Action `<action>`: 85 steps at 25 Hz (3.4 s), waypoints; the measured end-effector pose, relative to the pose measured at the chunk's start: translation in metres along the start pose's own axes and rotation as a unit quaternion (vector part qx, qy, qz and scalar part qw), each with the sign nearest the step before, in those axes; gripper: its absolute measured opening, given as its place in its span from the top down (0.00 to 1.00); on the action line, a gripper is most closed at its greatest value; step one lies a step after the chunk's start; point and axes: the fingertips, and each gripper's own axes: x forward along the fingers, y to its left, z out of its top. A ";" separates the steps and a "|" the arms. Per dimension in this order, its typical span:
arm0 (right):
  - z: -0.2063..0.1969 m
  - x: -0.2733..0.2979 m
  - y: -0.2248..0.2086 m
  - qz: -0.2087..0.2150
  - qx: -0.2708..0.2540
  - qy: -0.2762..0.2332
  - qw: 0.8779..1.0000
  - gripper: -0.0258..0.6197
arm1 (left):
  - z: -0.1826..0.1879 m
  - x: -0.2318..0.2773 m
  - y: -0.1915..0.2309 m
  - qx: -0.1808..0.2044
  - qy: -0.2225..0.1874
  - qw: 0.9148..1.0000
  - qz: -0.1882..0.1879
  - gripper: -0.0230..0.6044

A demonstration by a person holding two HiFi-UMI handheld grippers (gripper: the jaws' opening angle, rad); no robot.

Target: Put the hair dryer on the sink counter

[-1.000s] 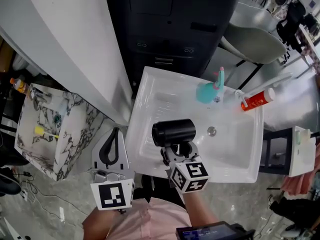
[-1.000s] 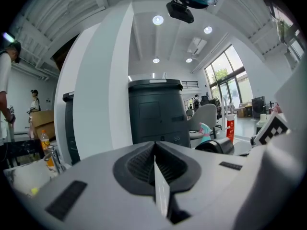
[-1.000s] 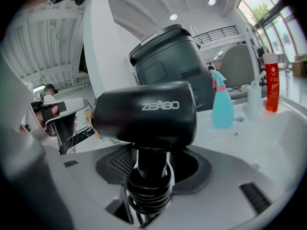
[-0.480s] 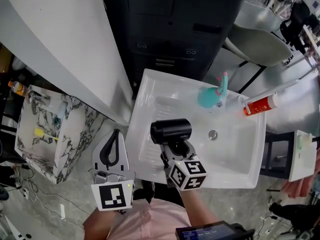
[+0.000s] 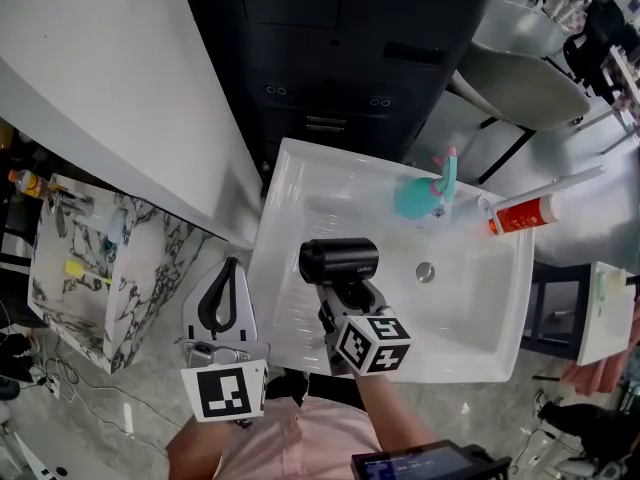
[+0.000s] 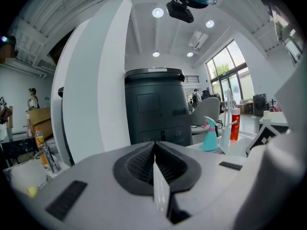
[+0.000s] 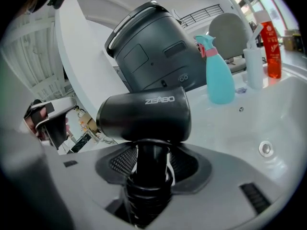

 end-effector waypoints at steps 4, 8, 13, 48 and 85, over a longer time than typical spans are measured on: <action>-0.003 0.006 -0.006 0.000 0.018 0.014 1.000 0.62 | -0.002 0.006 -0.001 0.001 0.005 1.000 0.001 0.95; -0.008 0.013 -0.013 -0.007 0.030 0.029 0.999 0.62 | -0.005 0.012 0.000 0.001 0.009 1.000 0.004 0.95; -0.013 0.021 -0.020 -0.020 0.046 0.053 0.997 0.62 | -0.008 0.020 0.002 0.000 0.015 1.000 0.007 0.95; -0.052 0.058 -0.052 -0.117 0.100 0.201 0.967 0.62 | -0.016 0.041 0.028 -0.018 0.028 0.999 0.031 0.95; -0.042 0.053 -0.026 -0.069 0.064 0.238 0.967 0.39 | 0.000 0.018 0.041 -0.027 0.006 0.999 0.032 0.95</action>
